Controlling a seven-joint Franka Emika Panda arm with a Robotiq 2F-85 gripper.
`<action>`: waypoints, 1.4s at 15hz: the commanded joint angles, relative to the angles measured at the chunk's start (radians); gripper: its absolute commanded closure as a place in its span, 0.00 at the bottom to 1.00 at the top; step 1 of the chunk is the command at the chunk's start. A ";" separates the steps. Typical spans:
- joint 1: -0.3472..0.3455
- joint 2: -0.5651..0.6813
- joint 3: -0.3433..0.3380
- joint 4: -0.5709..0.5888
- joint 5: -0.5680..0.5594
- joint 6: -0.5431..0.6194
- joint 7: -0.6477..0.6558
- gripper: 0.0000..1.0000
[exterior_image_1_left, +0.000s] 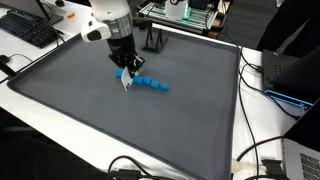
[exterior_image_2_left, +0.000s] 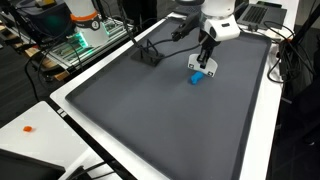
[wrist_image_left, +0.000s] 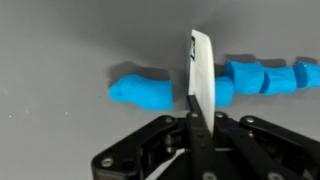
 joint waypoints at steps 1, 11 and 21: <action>0.018 -0.019 -0.017 -0.005 -0.016 -0.026 0.038 0.99; 0.068 -0.209 -0.072 -0.046 0.013 -0.214 0.447 0.99; 0.052 -0.444 -0.045 -0.296 0.122 -0.192 0.729 0.99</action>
